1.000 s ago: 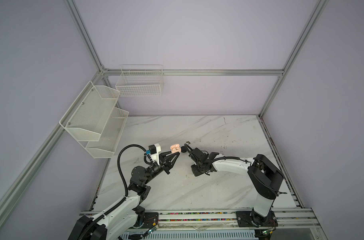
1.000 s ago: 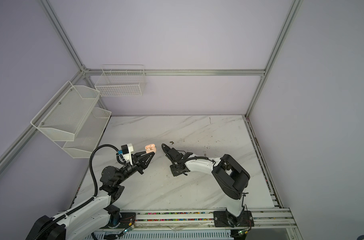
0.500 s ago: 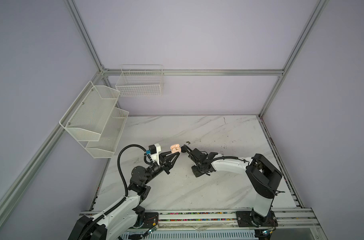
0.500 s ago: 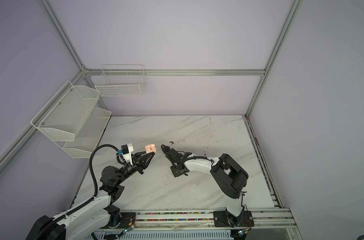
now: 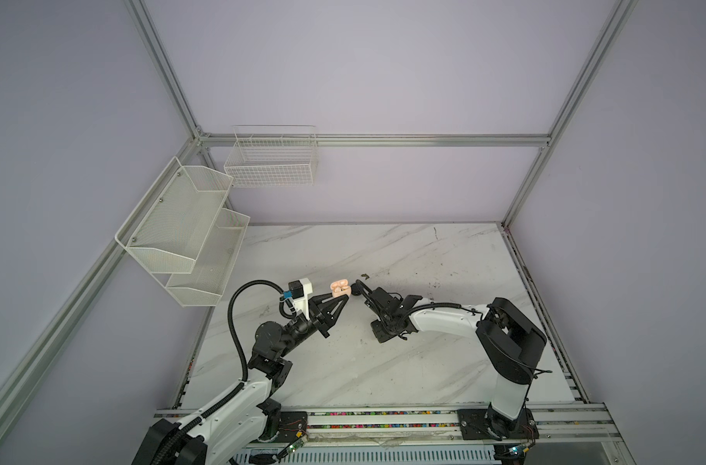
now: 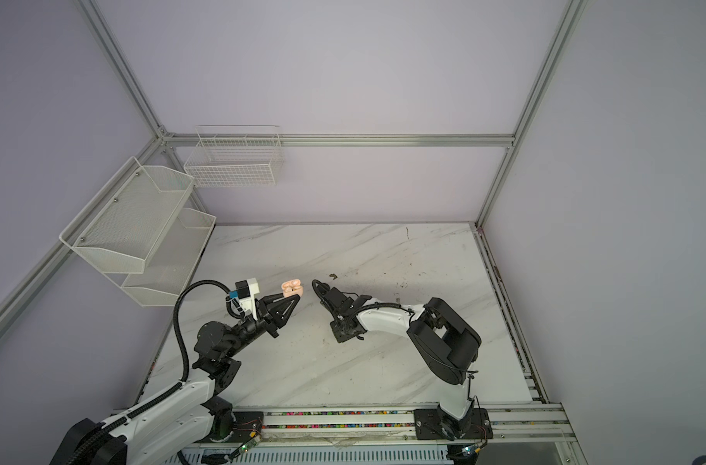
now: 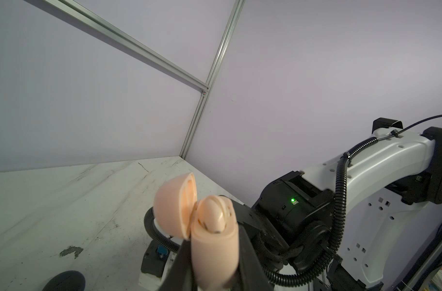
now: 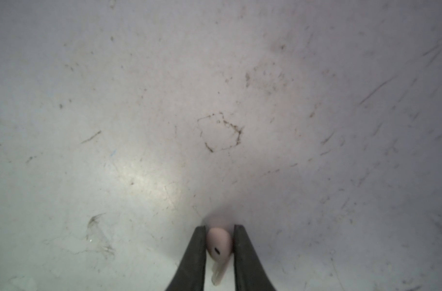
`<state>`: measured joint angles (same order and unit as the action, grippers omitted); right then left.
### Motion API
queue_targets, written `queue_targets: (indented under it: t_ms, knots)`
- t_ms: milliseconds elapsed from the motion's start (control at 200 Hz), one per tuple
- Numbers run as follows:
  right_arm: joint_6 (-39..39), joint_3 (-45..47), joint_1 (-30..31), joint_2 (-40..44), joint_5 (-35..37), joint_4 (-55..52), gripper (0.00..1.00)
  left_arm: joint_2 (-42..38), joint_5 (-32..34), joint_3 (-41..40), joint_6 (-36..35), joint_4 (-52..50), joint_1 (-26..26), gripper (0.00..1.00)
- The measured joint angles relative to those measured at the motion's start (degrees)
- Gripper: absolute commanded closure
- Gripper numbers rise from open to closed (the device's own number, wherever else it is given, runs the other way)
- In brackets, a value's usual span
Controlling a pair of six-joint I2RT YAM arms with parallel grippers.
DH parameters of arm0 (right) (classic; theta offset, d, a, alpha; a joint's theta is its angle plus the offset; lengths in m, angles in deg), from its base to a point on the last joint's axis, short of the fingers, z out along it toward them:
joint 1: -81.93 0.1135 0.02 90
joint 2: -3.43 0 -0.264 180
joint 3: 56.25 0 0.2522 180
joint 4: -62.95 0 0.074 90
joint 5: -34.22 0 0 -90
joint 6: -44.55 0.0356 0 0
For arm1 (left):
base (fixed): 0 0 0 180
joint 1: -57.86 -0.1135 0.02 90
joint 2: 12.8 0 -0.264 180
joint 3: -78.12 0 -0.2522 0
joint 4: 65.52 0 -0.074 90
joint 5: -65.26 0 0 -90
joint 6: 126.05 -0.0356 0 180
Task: Insert wireless bluetooth earbuds into charging case
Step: Pick up the wireless bluetooth earbud from the center of the table.
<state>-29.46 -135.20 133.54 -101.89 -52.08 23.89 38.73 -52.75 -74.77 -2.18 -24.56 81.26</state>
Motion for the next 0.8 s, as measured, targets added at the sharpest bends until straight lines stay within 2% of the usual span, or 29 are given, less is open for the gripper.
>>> queue_targets:
  t_ms: [305,545,800]
  knots:
    - [0.0,1.6,-2.8,4.0,0.4,1.7,0.82,1.8,0.0,0.0,0.0,0.0,0.0,1.00]
    - [0.0,3.7,-4.8,10.3,0.8,4.5,0.87,2.8,0.2,0.0,-0.2,0.0,0.0,1.00]
    - [-0.5,7.3,-8.2,19.6,-2.9,12.4,0.89,3.8,0.2,0.2,-0.4,-0.1,0.0,1.00]
